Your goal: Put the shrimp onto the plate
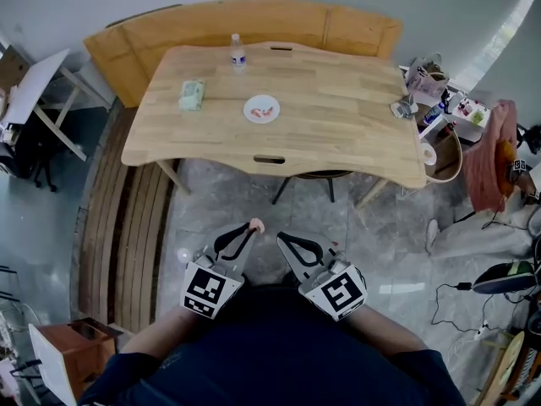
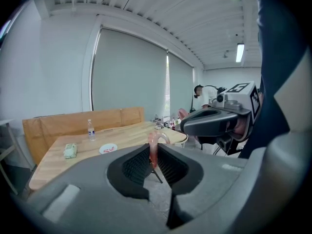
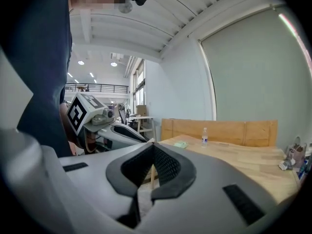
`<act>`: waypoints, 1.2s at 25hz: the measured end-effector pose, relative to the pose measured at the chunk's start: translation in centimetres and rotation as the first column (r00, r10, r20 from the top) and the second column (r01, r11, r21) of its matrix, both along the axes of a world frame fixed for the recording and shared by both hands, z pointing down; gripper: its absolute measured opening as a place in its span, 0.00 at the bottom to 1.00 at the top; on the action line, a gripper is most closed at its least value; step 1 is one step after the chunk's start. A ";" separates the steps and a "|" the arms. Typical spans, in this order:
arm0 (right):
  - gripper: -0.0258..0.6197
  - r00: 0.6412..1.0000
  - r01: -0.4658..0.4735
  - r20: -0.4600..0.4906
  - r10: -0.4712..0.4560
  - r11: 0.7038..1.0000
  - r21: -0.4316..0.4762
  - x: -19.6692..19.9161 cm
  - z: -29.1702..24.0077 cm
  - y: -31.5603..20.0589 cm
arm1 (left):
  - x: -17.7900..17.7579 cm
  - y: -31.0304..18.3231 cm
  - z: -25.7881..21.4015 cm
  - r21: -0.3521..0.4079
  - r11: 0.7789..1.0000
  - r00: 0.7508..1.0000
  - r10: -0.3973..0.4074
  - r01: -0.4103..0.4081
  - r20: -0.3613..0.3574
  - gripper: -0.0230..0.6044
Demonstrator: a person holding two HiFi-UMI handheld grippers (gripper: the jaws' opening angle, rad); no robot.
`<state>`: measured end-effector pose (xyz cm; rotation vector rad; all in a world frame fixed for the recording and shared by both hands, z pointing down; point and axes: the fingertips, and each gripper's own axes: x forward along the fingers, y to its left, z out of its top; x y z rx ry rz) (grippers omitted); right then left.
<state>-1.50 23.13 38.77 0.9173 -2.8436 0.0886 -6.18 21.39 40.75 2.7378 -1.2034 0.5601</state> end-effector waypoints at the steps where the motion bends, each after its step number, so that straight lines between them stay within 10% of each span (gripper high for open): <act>1: 0.05 1.000 0.005 0.002 -0.005 1.000 0.002 0.4 0.0 -0.2 | 0.2 -0.2 0.0 0.003 1.000 1.000 -0.007 0.007 0.002 0.12; 16: 0.05 1.000 0.026 0.010 -0.026 1.000 -0.011 4.4 2.1 -3.4 | 2.4 -3.6 0.7 0.016 0.996 0.996 -0.091 0.091 0.016 0.12; 30: 0.06 0.997 -0.074 -0.039 0.073 0.997 -0.035 2.5 3.0 -12.8 | 0.6 -14.5 0.8 0.035 0.999 1.000 -0.001 0.000 0.015 0.12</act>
